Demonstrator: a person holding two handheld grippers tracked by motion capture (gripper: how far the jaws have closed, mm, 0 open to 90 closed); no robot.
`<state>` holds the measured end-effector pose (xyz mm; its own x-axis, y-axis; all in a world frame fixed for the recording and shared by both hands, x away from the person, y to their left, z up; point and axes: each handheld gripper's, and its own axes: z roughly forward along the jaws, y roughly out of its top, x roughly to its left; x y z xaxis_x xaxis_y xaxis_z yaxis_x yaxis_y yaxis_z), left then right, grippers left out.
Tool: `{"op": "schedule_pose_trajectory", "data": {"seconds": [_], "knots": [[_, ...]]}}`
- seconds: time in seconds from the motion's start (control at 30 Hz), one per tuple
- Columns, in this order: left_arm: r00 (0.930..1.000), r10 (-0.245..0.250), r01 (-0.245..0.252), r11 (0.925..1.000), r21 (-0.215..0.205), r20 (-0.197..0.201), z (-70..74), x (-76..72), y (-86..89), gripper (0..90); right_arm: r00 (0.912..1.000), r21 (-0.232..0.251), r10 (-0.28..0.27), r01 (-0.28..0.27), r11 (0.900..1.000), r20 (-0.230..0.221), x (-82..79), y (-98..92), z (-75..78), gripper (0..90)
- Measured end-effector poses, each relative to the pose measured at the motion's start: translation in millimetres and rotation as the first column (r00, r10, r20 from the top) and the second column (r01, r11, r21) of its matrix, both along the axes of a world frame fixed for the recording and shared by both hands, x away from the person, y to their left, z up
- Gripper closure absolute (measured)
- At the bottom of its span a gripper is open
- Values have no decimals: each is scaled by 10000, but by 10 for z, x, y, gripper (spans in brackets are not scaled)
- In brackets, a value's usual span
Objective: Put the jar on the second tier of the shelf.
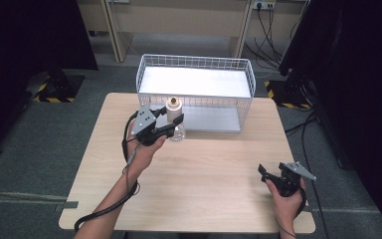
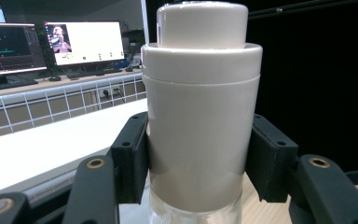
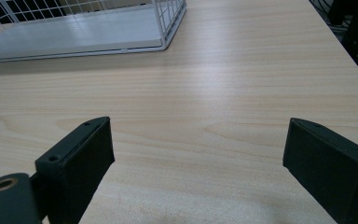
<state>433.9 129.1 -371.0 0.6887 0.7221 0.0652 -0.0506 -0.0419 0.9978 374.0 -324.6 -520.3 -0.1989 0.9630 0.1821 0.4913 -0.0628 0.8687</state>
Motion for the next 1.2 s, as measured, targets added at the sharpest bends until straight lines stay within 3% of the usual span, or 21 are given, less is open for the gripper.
{"op": "schedule_pose_trajectory", "data": {"seconds": [1.2], "knots": [[9970, 659, -657, 9978, -78, 404, 437, 255, 28, 459, 9999, -39, 54, -54, 10000, -106, 7, 13, -1, 89]]}}
